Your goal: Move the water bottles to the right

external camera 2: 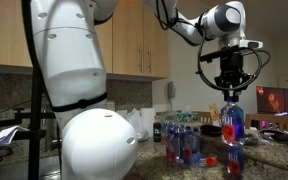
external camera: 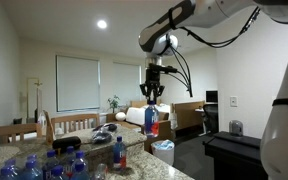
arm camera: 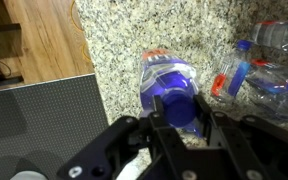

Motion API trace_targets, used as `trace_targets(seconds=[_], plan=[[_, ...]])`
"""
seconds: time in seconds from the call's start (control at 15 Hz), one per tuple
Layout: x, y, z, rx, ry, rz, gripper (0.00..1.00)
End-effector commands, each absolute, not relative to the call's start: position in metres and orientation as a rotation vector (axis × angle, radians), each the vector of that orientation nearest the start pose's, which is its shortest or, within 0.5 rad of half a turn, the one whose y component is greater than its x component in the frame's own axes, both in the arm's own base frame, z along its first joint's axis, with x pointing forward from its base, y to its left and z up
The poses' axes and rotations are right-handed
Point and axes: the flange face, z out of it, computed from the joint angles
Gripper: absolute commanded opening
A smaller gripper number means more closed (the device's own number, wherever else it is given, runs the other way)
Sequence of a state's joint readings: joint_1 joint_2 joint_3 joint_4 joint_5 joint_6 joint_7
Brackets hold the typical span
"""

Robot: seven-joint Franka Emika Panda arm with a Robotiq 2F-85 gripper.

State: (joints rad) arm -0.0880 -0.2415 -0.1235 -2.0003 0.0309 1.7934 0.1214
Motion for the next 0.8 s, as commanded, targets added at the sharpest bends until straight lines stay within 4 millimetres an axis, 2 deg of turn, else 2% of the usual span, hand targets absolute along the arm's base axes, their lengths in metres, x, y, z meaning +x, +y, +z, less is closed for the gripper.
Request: trace_targets(seconds=[0.0, 0.33, 0.6, 0.73], plan=[[0.518, -0.114, 0.559, -3.072, 0.477, -0.065, 0.09], [0.569, -0.113, 0.538, -3.085, 0.478, -0.158, 0.09], [0.600, -0.113, 0.502, -3.099, 0.483, -0.187, 0.09], [0.609, -0.116, 0.485, -3.110, 0.467, -0.134, 0.09]])
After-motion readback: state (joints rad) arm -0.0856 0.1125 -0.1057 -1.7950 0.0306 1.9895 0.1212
